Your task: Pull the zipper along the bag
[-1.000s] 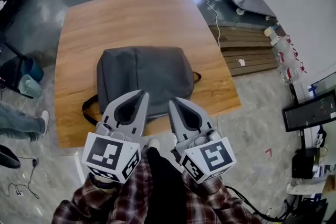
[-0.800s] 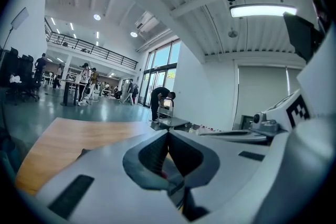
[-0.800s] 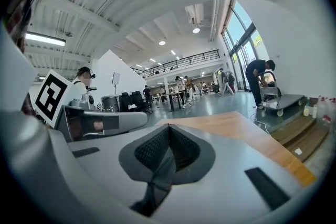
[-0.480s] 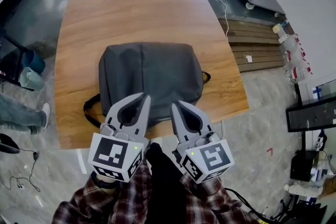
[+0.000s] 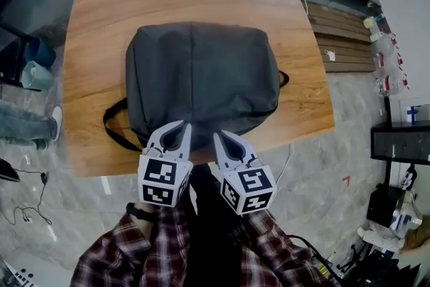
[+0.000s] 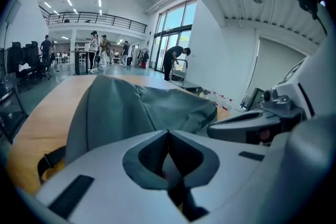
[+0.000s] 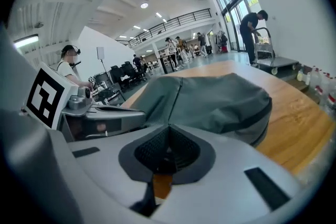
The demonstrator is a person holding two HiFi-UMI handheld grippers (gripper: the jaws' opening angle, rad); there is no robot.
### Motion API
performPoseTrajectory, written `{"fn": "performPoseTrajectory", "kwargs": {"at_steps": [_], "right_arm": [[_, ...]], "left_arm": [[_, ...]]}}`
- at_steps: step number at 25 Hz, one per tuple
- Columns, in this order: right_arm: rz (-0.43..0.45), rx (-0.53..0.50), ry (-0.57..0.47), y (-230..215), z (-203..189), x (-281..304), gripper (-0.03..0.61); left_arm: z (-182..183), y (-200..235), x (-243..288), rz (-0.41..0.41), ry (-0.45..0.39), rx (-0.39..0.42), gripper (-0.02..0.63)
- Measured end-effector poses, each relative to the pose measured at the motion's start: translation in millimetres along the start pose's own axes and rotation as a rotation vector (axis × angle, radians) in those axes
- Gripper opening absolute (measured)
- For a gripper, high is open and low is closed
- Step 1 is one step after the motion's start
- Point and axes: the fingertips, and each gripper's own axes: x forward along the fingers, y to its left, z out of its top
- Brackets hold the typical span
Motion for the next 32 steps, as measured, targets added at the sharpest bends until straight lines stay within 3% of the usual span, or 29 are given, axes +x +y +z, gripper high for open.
{"fn": "performPoseTrajectory", "kwargs": {"at_steps": [5, 10, 15, 21, 29, 32], "right_arm": [[0.005, 0.016, 0.094, -3, -34, 17, 0.011], [0.028, 0.015, 0.184, 1, -54, 22, 0.011], [0.11, 0.087, 0.319, 12, -82, 25, 0.012], [0.17, 0.139, 0.369, 24, -87, 31, 0.072], [0.111, 0.164, 0.437, 21, -96, 52, 0.075], [0.091, 0.125, 0.452, 23, -95, 56, 0.075]], "left_arm": [[-38, 4, 23, -0.005, 0.091, -0.053, 0.011], [-41, 9, 28, -0.022, 0.094, -0.096, 0.011], [-43, 10, 30, -0.025, 0.087, -0.111, 0.011], [-41, 8, 30, -0.046, 0.088, -0.124, 0.011], [-42, 9, 31, -0.049, 0.084, -0.118, 0.011], [-42, 12, 31, -0.043, 0.083, -0.111, 0.011]]}}
